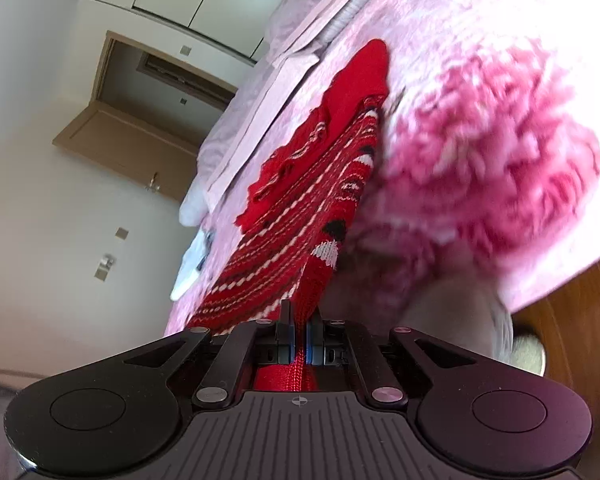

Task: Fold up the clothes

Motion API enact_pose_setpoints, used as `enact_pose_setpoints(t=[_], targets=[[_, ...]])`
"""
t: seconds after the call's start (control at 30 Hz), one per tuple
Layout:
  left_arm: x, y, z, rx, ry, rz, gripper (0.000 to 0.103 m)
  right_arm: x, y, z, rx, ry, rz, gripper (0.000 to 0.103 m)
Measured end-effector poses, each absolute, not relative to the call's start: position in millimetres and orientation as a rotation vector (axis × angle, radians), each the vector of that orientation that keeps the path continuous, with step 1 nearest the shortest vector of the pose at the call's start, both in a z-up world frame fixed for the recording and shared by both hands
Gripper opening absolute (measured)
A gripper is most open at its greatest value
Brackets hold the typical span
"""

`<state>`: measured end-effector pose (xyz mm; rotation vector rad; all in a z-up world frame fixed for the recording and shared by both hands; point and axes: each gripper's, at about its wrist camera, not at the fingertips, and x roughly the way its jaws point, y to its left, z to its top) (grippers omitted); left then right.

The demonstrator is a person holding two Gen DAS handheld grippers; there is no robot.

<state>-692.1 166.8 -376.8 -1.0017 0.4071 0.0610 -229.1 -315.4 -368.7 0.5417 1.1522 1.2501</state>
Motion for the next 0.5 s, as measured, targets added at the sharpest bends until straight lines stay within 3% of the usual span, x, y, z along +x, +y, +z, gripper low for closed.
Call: enact_pose_setpoints(t=[0.23, 0.5], targets=[[-675, 189, -356, -1.017, 0.335, 0.018, 0.004, -218, -312, -347, 0.547, 1.070, 1.306, 0.003], [-566, 264, -326, -0.991, 0.303, -0.035, 0.004, -127, -234, -298, 0.495, 0.935, 1.356, 0.003]])
